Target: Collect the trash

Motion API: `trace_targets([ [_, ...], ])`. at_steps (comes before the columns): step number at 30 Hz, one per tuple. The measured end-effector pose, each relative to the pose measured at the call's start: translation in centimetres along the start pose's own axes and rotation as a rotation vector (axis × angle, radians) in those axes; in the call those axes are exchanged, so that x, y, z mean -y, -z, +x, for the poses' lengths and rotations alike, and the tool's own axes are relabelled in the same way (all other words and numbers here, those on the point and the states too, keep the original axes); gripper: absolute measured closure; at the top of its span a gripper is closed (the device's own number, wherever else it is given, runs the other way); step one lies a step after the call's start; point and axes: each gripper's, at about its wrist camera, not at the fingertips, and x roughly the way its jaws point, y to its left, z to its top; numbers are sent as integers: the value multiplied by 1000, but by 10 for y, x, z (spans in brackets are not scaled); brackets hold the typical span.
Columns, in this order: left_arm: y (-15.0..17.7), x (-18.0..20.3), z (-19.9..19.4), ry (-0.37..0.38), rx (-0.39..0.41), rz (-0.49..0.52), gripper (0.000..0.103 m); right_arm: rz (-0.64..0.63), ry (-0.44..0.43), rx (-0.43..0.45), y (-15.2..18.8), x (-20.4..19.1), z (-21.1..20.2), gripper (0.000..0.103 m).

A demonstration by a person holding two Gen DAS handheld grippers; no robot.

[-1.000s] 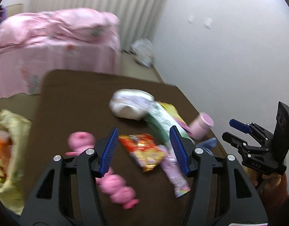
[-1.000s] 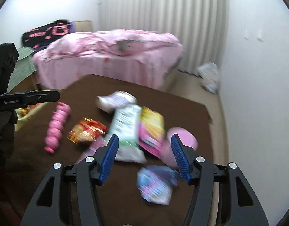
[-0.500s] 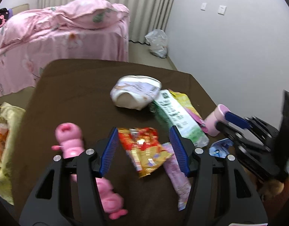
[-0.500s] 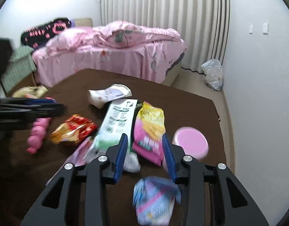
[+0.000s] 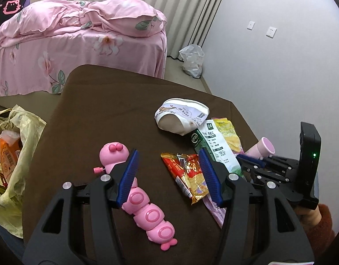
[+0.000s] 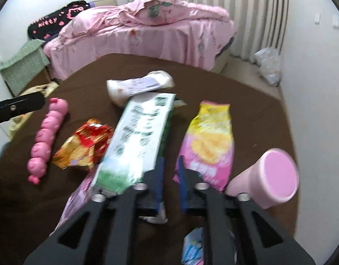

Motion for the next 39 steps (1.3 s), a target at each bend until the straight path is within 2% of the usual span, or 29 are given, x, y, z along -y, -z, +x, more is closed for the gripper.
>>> trace_targets([
  [5,1,-2,-4,16,1,16,49,-47,-38,1,21,-17,-24,97],
  [7,1,1,-2,33,-7,18,49,-42,-43,64,30,-18,-48,96],
  [9,-1,14,4,85,-22,45,49,-28,-3,122,39,-11,-72,96],
  [10,-3,21,7,104,-27,61,49,-12,30,143,44,-5,-82,90],
  [11,-4,34,12,130,-35,91,49,-1,57,155,46,0,-89,76],
  [13,-5,56,21,183,-52,131,49,49,123,191,58,18,-106,65],
  [15,-4,82,34,257,-97,165,49,115,145,217,69,37,-118,65],
  [16,-1,99,48,316,-147,189,49,155,159,228,75,48,-123,64],
  [18,5,121,75,345,-241,227,49,214,185,241,83,68,-127,64],
  [21,10,136,110,258,-301,237,50,267,191,249,93,86,-129,64],
  [24,0,142,120,140,-268,256,50,282,176,255,97,92,-127,64],
  [25,-5,140,123,107,-261,248,50,285,166,254,99,94,-126,60],
  [28,-14,139,134,82,-265,218,47,306,122,261,103,100,-121,54],
  [30,-17,148,142,70,-279,241,41,316,109,262,104,99,-117,54],
  [32,-16,160,151,12,-275,283,41,311,118,238,106,98,-114,54],
  [33,-17,166,156,-20,-275,302,41,304,123,232,108,95,-114,54],
  [38,-14,177,169,-86,-286,375,41,244,186,207,117,82,-121,54],
  [39,-10,178,170,-93,-292,413,49,241,183,202,118,81,-122,54],
])
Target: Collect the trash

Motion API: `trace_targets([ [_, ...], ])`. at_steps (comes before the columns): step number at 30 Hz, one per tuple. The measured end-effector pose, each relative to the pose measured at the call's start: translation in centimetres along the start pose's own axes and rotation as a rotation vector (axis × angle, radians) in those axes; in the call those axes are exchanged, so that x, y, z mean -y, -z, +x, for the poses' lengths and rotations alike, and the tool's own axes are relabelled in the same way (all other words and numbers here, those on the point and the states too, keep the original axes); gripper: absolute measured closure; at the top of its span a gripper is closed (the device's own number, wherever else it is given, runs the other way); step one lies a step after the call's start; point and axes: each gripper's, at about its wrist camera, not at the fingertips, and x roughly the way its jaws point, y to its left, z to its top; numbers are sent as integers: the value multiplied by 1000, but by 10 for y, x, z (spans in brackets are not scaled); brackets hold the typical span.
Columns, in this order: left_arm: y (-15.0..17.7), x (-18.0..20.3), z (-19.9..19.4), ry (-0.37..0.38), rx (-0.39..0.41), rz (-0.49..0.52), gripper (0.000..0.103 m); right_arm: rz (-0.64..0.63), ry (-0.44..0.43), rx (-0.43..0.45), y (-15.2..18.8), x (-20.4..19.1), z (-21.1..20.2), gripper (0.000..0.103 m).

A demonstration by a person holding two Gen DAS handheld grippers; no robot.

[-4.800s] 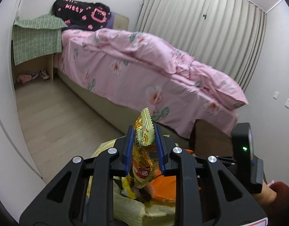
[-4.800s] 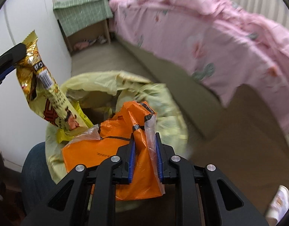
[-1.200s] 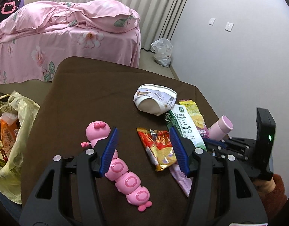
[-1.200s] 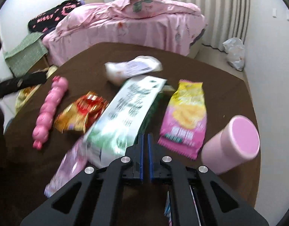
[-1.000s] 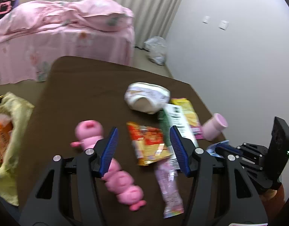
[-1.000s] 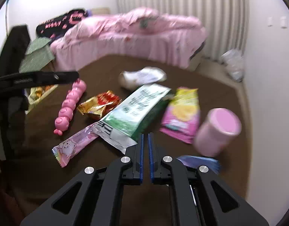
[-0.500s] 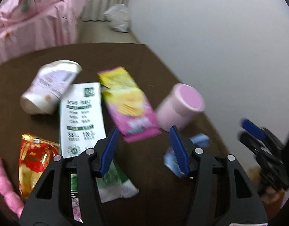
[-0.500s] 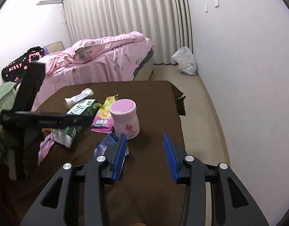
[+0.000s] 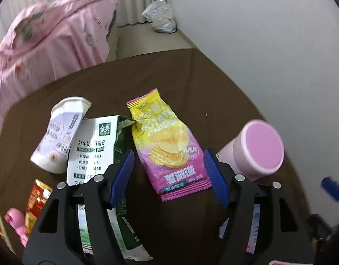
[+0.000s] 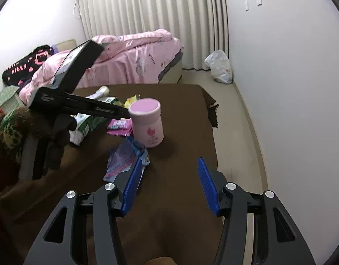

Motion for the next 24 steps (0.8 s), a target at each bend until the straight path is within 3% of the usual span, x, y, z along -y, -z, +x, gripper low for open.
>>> trace_targets([
  [2,9,-1,10,11,-48,28,67,-8,-5,-4,3,-2,-2,54],
  [9,43,-35,-10,-4,16,91,75,-42,-62,0,3,-19,-3,54],
  [11,48,-45,-16,117,16,49,74,-44,-70,-2,1,-23,0,54],
  [13,46,-51,-20,209,27,-34,62,-37,-66,3,-2,-26,3,54],
  [15,37,-52,-19,250,52,-122,49,-28,-55,15,-5,-27,1,54],
  [17,28,-49,-14,238,72,-177,45,-19,-38,23,-6,-26,-1,54],
  [22,5,-21,6,88,48,-174,45,-1,20,2,2,-18,-4,54],
  [23,2,-16,9,67,40,-157,48,0,32,-3,4,-17,-4,54],
  [24,3,-12,10,52,34,-133,66,-2,53,-9,6,-17,-4,54],
])
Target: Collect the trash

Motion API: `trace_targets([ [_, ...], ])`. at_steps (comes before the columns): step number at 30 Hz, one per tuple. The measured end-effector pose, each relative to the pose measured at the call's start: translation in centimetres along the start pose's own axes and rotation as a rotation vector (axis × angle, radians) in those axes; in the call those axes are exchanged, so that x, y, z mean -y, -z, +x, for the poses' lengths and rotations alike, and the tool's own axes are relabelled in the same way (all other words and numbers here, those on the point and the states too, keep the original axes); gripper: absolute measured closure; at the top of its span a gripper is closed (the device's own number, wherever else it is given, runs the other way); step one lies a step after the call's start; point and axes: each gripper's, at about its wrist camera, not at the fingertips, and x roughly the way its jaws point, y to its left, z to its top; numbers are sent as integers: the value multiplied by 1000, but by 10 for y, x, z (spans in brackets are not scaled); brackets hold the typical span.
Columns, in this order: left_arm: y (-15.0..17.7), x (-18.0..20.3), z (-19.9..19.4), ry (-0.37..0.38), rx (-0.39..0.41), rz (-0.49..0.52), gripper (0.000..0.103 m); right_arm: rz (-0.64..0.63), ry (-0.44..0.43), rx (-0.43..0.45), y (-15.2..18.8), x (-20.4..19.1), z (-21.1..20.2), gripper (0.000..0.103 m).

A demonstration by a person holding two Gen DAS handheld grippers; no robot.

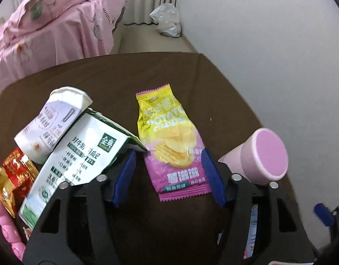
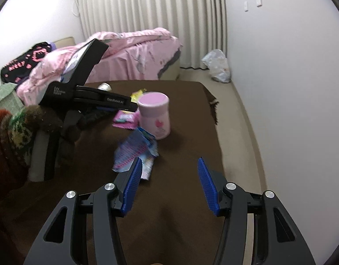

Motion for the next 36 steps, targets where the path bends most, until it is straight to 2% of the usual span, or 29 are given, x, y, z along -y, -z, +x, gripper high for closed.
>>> trace_targets([
  [3,11,-3,-4,4,0,34,100,-21,20,-4,2,-2,0,54],
  [4,16,-7,-7,20,-8,29,103,-24,18,0,2,-3,0,54],
  [5,22,-12,-11,40,-16,21,103,-24,12,2,1,-4,0,54],
  [10,62,-29,-38,31,-52,50,103,2,-106,-7,-3,-7,4,54],
  [12,76,-39,-48,35,-55,33,103,3,-138,-28,-5,-9,12,54],
  [14,83,-52,-58,77,-34,-13,103,17,-162,-56,-8,-11,25,54],
  [16,83,-58,-63,152,-14,-50,100,33,-184,-122,-11,-13,48,54],
  [17,82,-58,-63,176,-11,-58,91,37,-184,-153,-11,-15,56,54],
  [18,80,-56,-63,200,-4,-64,71,43,-180,-206,-11,-18,68,53],
  [20,76,-52,-62,235,13,-66,56,15,-200,-196,-10,-24,65,84],
  [21,73,-47,-59,262,13,-65,55,-11,-219,-187,-9,-27,60,89],
  [22,69,-40,-54,288,-1,-63,54,-26,-204,-170,-8,-28,55,94],
  [24,65,-30,-45,313,-23,-60,54,-32,-174,-148,-6,-23,45,98],
  [28,46,-26,-25,259,-2,-66,54,28,-155,-92,-2,-1,22,99],
  [32,22,-35,-9,278,-2,-114,53,76,-136,-56,1,22,10,99],
  [34,15,-27,-5,267,-10,-86,50,91,-137,-54,1,28,10,99],
  [36,16,-14,-8,215,-10,-25,50,100,-136,-52,2,32,12,99],
])
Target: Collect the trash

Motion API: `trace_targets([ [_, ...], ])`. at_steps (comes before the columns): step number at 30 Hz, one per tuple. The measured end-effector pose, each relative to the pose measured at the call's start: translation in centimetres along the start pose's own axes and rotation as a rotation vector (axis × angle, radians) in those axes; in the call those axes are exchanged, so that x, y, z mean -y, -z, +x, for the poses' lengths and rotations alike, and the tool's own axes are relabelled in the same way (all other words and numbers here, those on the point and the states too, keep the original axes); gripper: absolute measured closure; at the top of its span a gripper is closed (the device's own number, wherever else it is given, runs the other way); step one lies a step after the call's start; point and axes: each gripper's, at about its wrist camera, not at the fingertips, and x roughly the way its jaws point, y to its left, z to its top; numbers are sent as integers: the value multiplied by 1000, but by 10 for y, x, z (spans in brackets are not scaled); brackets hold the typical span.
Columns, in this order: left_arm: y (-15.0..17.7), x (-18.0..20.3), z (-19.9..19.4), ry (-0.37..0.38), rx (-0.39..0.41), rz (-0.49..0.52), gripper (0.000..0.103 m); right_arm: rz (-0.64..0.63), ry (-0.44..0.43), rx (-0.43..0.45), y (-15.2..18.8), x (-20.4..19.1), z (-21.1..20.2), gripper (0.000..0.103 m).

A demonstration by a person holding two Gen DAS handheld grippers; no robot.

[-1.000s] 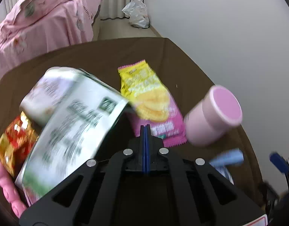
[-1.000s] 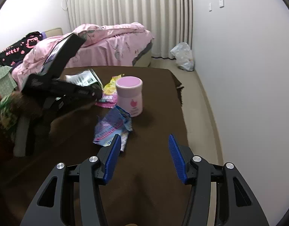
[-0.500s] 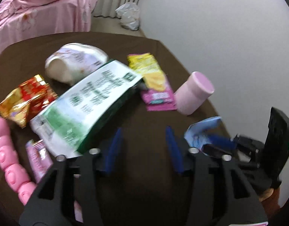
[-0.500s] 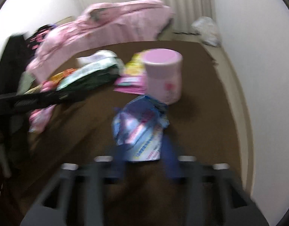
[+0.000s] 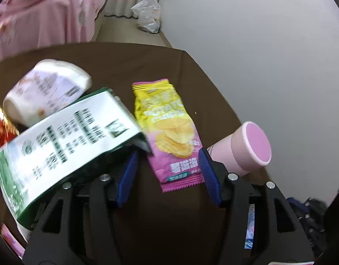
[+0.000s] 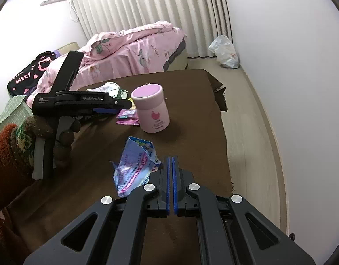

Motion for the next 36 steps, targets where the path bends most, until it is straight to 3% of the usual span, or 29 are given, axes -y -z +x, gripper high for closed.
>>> trace_targets([
  [4,5,28,8,-146,10,133,54,-4,-33,-5,2,-2,4,99],
  [5,6,30,9,-166,12,142,66,-6,-37,-3,2,-4,4,98],
  [7,6,25,5,-149,7,129,70,-8,-50,10,2,-6,3,98],
  [9,9,22,1,-161,11,127,86,-5,-63,24,2,-7,1,97],
  [10,9,19,-2,-167,14,130,89,-4,-64,34,1,-8,0,87],
  [11,11,16,-6,-171,12,128,102,-5,-61,37,1,-9,-1,61],
  [12,12,13,-8,-172,3,126,103,-6,-66,36,0,-9,-1,49],
  [14,24,10,-17,-168,-16,146,103,-5,-103,35,1,-13,-1,46],
  [16,40,8,-23,-185,-36,179,103,-37,-122,-30,2,-20,5,46],
  [19,54,0,-35,-159,-35,159,103,-107,-58,-83,8,-31,17,46],
  [22,55,-5,-46,-54,-9,115,99,-93,-63,-172,12,-32,37,47],
  [23,53,-4,-47,-28,3,112,88,-104,-49,-166,14,-34,37,57],
  [24,50,-3,-49,-5,20,105,67,-123,-51,-166,13,-38,37,63],
  [25,48,-2,-49,12,35,98,57,-139,-42,-160,12,-41,37,80],
  [26,44,-2,-49,37,57,87,50,-142,-33,-158,12,-42,37,80],
  [29,32,1,-35,60,29,54,48,-128,-40,-140,13,-39,33,81],
  [32,17,1,-12,48,-27,21,48,-123,-34,-124,15,-37,29,81],
  [36,0,9,1,5,-31,33,48,-151,15,-110,13,-40,23,81],
])
